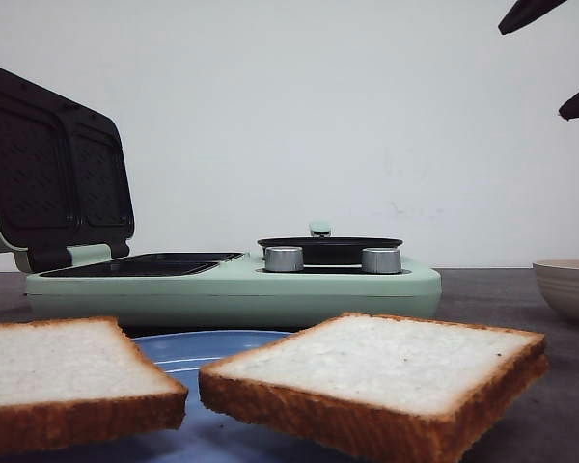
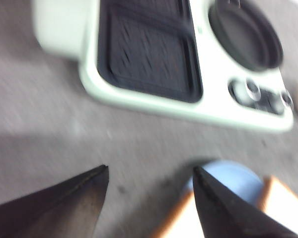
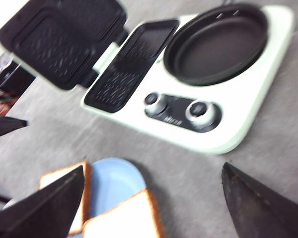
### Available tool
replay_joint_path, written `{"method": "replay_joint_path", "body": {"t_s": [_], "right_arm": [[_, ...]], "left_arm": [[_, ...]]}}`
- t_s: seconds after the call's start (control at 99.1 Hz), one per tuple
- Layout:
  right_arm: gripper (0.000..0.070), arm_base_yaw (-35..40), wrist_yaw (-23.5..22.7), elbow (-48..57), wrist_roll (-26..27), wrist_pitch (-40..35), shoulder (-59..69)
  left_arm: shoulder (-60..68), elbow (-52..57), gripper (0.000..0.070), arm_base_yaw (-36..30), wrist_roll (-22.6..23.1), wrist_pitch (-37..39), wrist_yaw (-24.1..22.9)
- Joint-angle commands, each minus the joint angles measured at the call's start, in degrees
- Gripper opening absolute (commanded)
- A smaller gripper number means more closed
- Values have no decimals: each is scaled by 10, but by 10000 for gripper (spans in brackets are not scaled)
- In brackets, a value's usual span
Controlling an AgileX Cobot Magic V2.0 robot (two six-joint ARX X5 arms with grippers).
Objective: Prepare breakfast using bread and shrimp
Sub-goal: 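Lower the left gripper and grasp the bread slice nearest it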
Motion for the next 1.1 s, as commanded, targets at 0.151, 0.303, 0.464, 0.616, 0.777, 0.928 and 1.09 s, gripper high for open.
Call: {"method": "replay_joint_path", "body": {"t_s": [0.151,0.303,0.464,0.616,0.777,0.928,1.09], "right_arm": [[551,23,-2,9,-8,4,2],[551,33,-3,9,-8,3,2],[551,43,-21,9,-7,3,2],[551,50,-22,9,-8,1,2],[551,50,-19,9,-9,2,3],[551,50,-19,9,-10,3,3],[551,50,-19,9,-11,3,3]], "left_arm": [[58,6,364,-2,5,-30,87],[92,6,363,-2,5,-54,91],[118,7,363,-2,5,-78,57],[146,9,364,-2,9,-101,57],[207,9,364,-6,21,-118,112],[232,9,364,-16,27,-106,111],[260,9,353,-29,35,-101,111]]}}
